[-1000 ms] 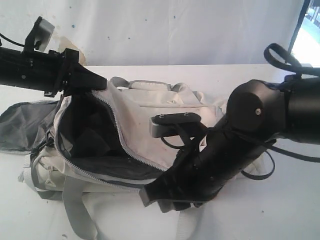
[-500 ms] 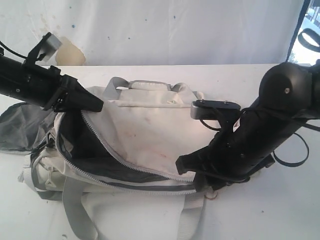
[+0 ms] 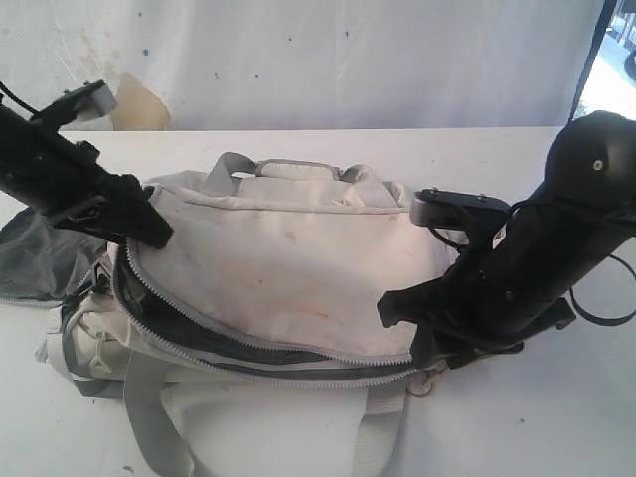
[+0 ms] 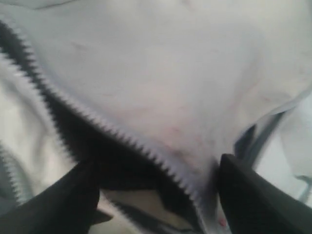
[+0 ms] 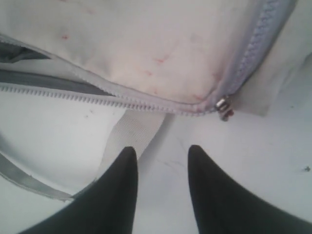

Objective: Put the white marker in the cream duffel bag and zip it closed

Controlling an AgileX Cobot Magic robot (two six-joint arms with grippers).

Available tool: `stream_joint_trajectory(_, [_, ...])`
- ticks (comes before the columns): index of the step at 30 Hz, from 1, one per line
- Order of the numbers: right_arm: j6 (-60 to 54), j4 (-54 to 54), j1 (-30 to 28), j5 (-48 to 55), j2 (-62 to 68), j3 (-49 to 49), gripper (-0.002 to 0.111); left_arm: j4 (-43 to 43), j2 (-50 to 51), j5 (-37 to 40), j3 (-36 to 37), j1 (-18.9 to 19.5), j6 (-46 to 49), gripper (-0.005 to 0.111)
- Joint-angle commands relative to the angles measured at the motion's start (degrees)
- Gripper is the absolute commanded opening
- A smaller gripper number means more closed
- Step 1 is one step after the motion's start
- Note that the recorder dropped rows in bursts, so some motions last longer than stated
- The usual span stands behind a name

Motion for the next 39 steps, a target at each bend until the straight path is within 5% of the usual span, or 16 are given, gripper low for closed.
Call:
stream_joint_trajectory(1, [0.0, -1.0, -3.4, 0.1, -0.5, -0.1, 0.032, 12.8, -4.9, -1.1, -3.5, -0.1, -12.4, 0.075])
stream_joint_trajectory(10, [-0.8, -0.9, -7.3, -5.1, -0.5, -0.1, 0.032, 15.5, -11.9, 5.2, -3.6, -3.2, -17.2, 0.070])
stream_joint_trajectory(19, [-0.8, -1.1, -7.3, -6.1, -0.4, -1.3, 0.032, 16.0, -13.7, 5.2, -2.5, -15.9, -18.8, 0.070])
stream_joint_trajectory(34, [0.6, -0.8, -7.3, -3.6, -0.4, -1.3, 0.033, 9.9, -13.7, -14.0, 8.4, -33.8, -16.4, 0.070])
stream_joint_trajectory(39, [1.9, -2.8, -7.3, -6.2, -0.4, -1.3, 0.046, 7.1, -13.7, -18.1, 9.9, -37.4, -14.8, 0.070])
